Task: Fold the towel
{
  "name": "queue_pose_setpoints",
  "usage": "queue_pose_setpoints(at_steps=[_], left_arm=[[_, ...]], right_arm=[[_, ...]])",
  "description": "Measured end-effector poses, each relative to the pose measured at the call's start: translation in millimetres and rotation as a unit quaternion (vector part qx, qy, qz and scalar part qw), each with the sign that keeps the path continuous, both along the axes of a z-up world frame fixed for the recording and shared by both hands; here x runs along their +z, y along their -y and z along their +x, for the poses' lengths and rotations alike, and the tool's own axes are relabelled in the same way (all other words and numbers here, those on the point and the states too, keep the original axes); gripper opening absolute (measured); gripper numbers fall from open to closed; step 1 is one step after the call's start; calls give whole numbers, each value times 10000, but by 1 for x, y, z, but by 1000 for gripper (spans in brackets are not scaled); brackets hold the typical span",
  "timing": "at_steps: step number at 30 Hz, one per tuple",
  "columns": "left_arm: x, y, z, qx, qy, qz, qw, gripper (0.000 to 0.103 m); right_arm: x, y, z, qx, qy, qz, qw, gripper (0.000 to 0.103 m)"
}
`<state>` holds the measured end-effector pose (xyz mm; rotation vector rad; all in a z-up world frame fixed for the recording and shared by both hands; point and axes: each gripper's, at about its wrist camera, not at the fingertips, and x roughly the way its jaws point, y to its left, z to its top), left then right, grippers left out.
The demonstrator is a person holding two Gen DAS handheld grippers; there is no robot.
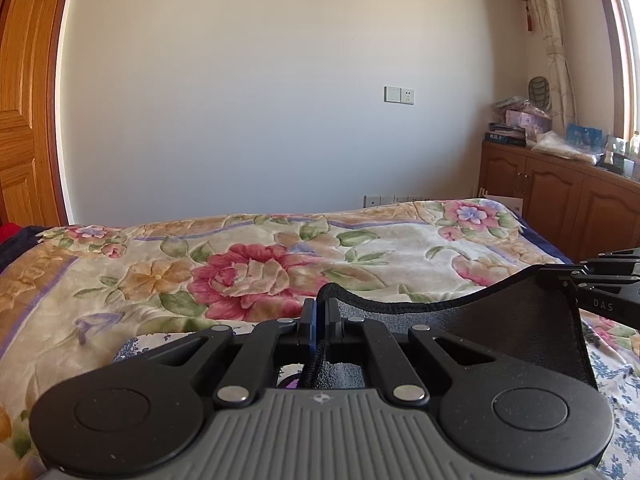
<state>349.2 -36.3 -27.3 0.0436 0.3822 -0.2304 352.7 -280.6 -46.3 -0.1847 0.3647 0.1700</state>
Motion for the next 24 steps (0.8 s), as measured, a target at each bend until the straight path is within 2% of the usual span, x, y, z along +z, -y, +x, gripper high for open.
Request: queue_pose_setpoints(at_steps=[5, 24], left_arm=[[-8, -3, 12, 112, -87, -99, 9999, 4], [-63, -2, 54, 349, -655, 192, 9971, 5]], right_arm=[[-9, 0, 10, 4, -56, -48, 10000, 4], [-60, 6, 44, -34, -793, -192, 9967, 4]])
